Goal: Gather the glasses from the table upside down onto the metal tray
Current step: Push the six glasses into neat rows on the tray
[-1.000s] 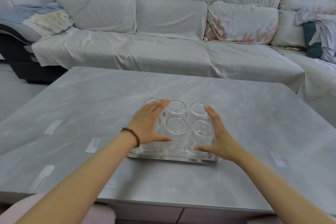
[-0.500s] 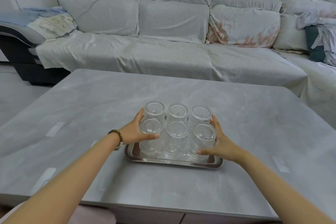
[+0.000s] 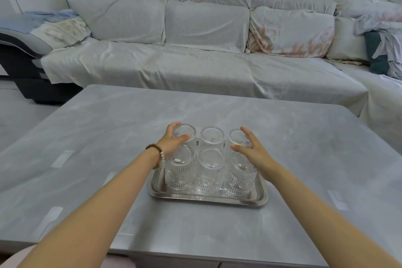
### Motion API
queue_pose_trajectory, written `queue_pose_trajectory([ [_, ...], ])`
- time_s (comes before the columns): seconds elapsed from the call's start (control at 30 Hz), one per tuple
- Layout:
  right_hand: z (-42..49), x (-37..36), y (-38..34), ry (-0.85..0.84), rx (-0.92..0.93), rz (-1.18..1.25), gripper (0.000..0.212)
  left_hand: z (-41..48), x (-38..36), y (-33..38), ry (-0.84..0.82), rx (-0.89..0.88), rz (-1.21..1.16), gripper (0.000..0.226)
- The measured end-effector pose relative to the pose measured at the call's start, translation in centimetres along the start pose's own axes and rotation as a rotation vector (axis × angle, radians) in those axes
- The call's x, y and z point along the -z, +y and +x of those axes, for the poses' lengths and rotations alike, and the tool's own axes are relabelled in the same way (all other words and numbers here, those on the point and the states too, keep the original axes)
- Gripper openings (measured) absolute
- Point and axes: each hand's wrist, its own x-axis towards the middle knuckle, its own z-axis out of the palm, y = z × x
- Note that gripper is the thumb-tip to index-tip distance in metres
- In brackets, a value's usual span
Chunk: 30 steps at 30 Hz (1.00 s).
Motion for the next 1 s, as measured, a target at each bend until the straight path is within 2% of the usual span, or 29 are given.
queue_pose_trajectory([
  [0.7, -0.5, -0.2, -0.1, 0.002, 0.009, 0.029, 0.071, -0.5, -0.3, 0.4, 0.041, -0.014, 0.021, 0.058],
  [0.8, -1.1, 0.1, -0.4, -0.002, -0.002, 0.105, 0.073, -1.2, -0.1, 0.3, 0.034, 0.032, -0.039, 0.074],
  [0.93, -2.8, 0.8, 0.7, -0.088, 0.019, 0.131, 0.11, -3.6, 0.4, -1.3, -0.046, 0.003, -0.113, 0.12],
  [1.0, -3.8, 0.8, 1.7, -0.112, 0.018, 0.1, 0.126, -4.8, 0.5, -2.4, -0.087, -0.046, -0.091, 0.134],
])
